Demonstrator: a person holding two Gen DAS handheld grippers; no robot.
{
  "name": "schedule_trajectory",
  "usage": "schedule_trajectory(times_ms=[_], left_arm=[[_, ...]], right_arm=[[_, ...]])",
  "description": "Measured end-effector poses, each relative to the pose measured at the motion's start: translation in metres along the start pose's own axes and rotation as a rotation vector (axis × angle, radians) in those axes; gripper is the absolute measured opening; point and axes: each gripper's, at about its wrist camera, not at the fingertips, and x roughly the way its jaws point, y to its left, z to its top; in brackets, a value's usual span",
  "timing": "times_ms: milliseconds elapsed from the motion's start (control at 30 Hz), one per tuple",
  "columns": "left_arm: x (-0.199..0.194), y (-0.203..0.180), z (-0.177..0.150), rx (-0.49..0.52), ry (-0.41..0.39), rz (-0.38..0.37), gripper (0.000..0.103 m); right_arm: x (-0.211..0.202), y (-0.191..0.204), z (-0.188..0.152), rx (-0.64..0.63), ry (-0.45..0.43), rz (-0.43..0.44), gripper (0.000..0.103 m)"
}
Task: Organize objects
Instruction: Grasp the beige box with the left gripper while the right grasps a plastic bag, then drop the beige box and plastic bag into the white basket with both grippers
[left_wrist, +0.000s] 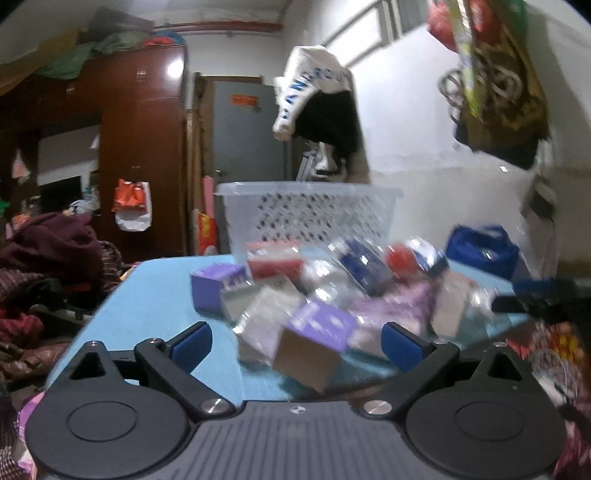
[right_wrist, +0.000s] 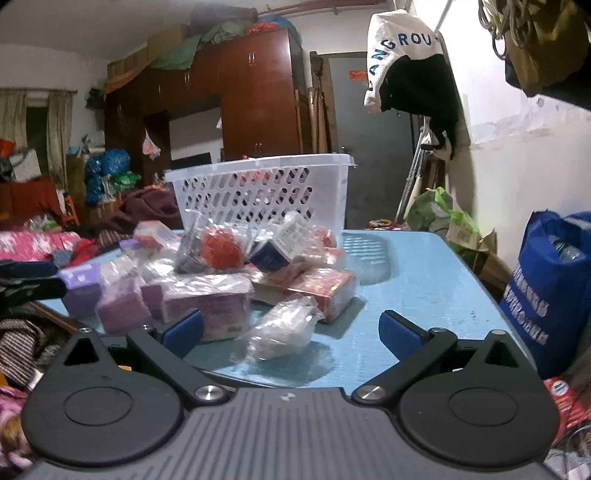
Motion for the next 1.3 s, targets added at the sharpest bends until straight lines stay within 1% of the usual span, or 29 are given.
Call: schedule_trajectory(times_ms=[67, 133, 167, 233, 333, 367, 400, 433, 467, 500, 567, 600, 733, 833, 933, 1067, 1133, 1167, 1233, 1300], left_arm=[[0.003, -0.004, -0.003, 0.019, 0.001, 0.002, 0.099], [0.01, -0.003, -0.005, 0.008, 0.009, 0.0, 0.09], [0.013, -0.003, -0.005, 0.002, 0.017, -0.007, 0.088], [0.022, -0.004, -0.007, 0.012, 0.028, -0.015, 0.086], [0.028, -0.006, -0.012, 0.027, 0.004, 0.0, 0.083], [0.028, -0.007, -0.013, 0.033, -0.014, 0.006, 0.079], [0.029, -0.008, -0.013, 0.037, -0.022, 0.012, 0.064], [0.029, -0.008, -0.012, 0.042, -0.019, 0.009, 0.052], [0.028, -0.007, -0.012, 0.046, -0.016, -0.003, 0.052], [0.026, -0.006, -0.012, 0.044, -0.023, -0.015, 0.051], [0.022, -0.005, -0.012, 0.048, -0.041, -0.013, 0.049], [0.021, -0.005, -0.011, 0.048, -0.047, -0.009, 0.048], [0.012, 0.002, -0.009, 0.034, -0.071, -0.011, 0.047], [0.007, 0.009, -0.005, 0.026, -0.085, 0.004, 0.046], [0.008, 0.014, -0.003, 0.022, -0.09, 0.026, 0.045], [0.01, 0.02, -0.002, -0.011, -0.099, 0.016, 0.044], [0.011, 0.023, 0.004, -0.03, -0.107, 0.004, 0.044], [0.013, 0.024, 0.011, -0.037, -0.115, -0.005, 0.044], [0.018, 0.026, 0.032, -0.045, -0.155, -0.027, 0.044], [0.031, 0.026, 0.065, -0.046, -0.191, -0.059, 0.044]], right_arm=[[0.004, -0.001, -0.003, -0.006, 0.008, 0.002, 0.103], [0.009, -0.004, -0.005, 0.001, 0.021, 0.006, 0.096], [0.012, -0.005, -0.006, 0.0, 0.034, 0.001, 0.094], [0.017, -0.005, -0.007, -0.008, 0.042, -0.007, 0.094], [0.021, -0.005, -0.007, -0.012, 0.023, -0.024, 0.092], [0.021, -0.005, -0.006, -0.007, 0.015, -0.022, 0.09], [0.022, -0.005, -0.005, -0.009, 0.015, -0.02, 0.085], [0.023, -0.003, -0.005, -0.021, 0.021, -0.02, 0.081], [0.022, 0.0, -0.007, -0.037, 0.017, -0.025, 0.067], [0.02, 0.001, -0.008, -0.046, 0.008, -0.033, 0.056], [0.015, 0.0, -0.008, -0.033, -0.001, -0.022, 0.055], [0.013, -0.002, -0.007, -0.028, -0.001, -0.015, 0.05], [0.007, -0.008, -0.004, -0.003, -0.011, -0.014, 0.05], [0.003, -0.011, -0.002, 0.01, -0.019, -0.006, 0.05], [-0.001, -0.015, 0.003, 0.039, -0.05, 0.002, 0.049], [-0.002, -0.015, 0.01, 0.046, -0.067, 0.013, 0.05], [-0.002, -0.015, 0.018, 0.044, -0.084, 0.024, 0.05], [-0.002, -0.015, 0.023, 0.041, -0.095, 0.031, 0.05], [0.002, -0.014, 0.044, 0.029, -0.133, 0.06, 0.05], [0.015, -0.012, 0.073, 0.019, -0.17, 0.091, 0.05]])
